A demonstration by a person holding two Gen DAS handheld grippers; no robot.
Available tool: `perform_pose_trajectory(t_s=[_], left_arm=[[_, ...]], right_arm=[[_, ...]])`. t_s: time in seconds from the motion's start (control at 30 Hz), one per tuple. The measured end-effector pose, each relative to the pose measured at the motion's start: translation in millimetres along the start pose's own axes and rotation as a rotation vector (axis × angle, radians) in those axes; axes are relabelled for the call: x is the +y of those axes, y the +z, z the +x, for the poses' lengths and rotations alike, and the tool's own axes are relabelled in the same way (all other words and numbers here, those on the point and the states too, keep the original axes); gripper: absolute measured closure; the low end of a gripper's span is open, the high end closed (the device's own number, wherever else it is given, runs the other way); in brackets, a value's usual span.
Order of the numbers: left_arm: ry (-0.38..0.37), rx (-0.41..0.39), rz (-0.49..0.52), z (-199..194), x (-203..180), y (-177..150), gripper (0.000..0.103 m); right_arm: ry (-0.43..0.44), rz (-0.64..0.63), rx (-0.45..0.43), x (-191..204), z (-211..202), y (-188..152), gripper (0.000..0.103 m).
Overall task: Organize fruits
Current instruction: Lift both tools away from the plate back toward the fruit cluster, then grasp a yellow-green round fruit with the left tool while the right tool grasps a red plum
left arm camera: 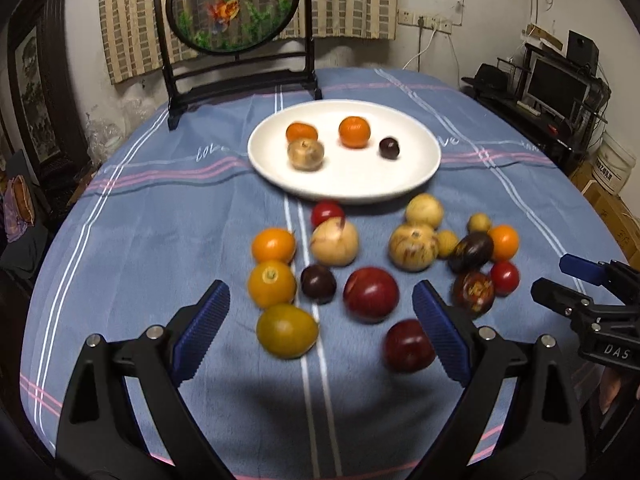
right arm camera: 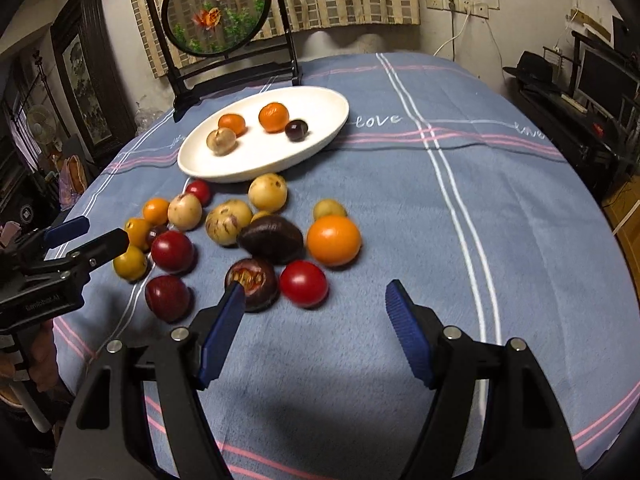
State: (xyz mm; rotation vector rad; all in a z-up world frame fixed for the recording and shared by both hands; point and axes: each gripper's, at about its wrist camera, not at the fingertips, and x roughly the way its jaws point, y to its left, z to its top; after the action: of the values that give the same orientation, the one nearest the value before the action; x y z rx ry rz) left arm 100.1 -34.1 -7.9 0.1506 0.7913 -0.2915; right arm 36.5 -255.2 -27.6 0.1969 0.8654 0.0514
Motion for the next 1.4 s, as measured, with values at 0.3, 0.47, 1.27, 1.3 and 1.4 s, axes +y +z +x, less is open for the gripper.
perform_pose_trajectory(t_s=[0.3,0.47,1.27,1.3,1.4], left_arm=[[0.026,0.056,-0.023,12,29,-23,0.009],[0.031,0.095,-0.023,22,37,-35,0.009],[-0.073,0.150,-0.033,39,25,-36,0.060],[-0.076,0.150,-0.035,38,25,-37,0.060],[-0.074,0.145,-0.042,35,29,-39,0.060]], right_arm=[[0.008,-0.009,0.058,6,11,-16,0.030],[0.031,-0.018,0.076,11,16,-20,0.030],[-0.009,0.000,0.108,11,34,-4,0.030],[0.007,0.003,0.116,12,34,-3,0.030],[0.098,-0.041,0.136,27,29,-5,0.030]])
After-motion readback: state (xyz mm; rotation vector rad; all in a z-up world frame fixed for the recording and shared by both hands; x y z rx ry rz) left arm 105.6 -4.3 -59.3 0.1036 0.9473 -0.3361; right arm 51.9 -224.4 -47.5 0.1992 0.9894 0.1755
